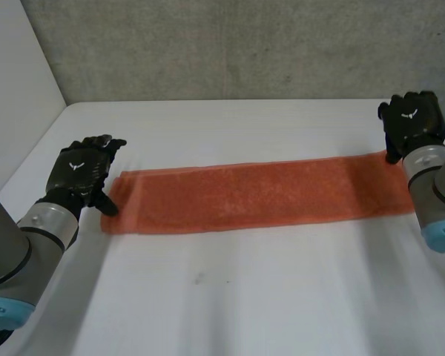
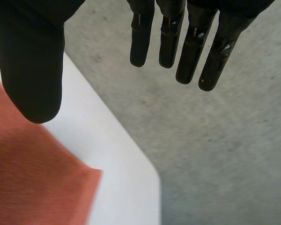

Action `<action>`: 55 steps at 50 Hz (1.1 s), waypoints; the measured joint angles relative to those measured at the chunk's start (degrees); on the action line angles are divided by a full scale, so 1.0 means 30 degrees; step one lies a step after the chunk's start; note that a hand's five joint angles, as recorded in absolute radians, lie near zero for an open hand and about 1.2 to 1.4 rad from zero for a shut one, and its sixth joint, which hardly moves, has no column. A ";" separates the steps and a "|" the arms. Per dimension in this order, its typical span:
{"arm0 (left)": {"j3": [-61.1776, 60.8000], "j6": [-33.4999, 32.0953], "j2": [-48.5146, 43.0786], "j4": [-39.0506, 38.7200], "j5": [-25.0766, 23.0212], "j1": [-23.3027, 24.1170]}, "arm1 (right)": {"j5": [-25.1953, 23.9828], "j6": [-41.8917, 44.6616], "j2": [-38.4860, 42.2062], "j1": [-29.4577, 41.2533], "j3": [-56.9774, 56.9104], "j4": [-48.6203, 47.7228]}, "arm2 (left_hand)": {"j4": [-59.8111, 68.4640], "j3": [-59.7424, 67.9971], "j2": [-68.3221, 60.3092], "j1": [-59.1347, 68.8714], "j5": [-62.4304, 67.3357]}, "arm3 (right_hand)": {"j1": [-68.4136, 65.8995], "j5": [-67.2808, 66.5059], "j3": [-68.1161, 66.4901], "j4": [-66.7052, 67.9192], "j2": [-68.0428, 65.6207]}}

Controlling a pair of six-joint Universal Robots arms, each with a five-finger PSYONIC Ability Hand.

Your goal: Fold the laundry

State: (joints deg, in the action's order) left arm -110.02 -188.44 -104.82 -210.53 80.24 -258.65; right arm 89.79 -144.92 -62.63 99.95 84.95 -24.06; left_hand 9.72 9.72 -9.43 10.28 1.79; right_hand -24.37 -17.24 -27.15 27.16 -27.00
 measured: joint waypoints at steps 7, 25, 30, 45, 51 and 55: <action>-0.0007 0.0009 0.0016 0.0012 -0.0024 0.0074 | -0.3047 -0.1920 -0.0008 -0.2643 0.1157 0.1796 | 0.0003 0.0000 0.0002 0.0000 0.0000 | -0.0063 -0.0148 -0.0150 0.0139 -0.0146; -0.0026 0.0000 0.0002 0.0013 -0.0052 0.0197 | -0.8129 -0.1891 0.0662 -0.6724 0.2053 0.3250 | -0.0002 0.0000 0.0002 0.0000 0.0000 | -0.2106 -0.2631 -0.3098 0.3061 -0.3041; -0.0033 0.0000 -0.0007 0.0012 -0.0069 0.0201 | -0.8083 -0.1867 0.1112 -0.6755 0.1958 0.3229 | -0.0002 0.0000 0.0002 0.0000 0.0000 | -0.2789 -0.3230 -0.3745 0.3691 -0.3697; -0.0026 0.0001 -0.0069 0.0012 -0.0088 0.0203 | -0.7959 -0.0929 0.2312 -0.6744 0.1660 0.3198 | -0.0002 0.0000 0.0002 0.0000 0.0000 | -0.3337 -0.3807 -0.4421 0.4335 -0.4212; -0.0013 0.0000 -0.0082 0.0013 -0.0105 0.0201 | -0.7963 -0.0556 0.2734 -0.6741 0.1506 0.3123 | -0.0002 0.0000 0.0002 0.0000 0.0000 | -0.4904 -0.5422 -0.6104 0.6082 -0.6157; -0.0009 0.0000 -0.0091 0.0012 -0.0111 0.0201 | -0.7903 -0.0336 0.3093 -0.6727 0.1276 0.3097 | -0.0002 0.0000 0.0002 0.0000 0.0000 | -0.7601 -0.8571 -0.9410 0.9218 -0.9400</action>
State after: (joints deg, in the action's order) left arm -110.05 -188.44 -105.09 -210.50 79.90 -258.05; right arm 66.08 -145.93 -53.35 79.77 88.77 -14.77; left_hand 9.71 9.72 -9.43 10.28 1.79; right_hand -47.17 -42.95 -55.38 54.81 -55.19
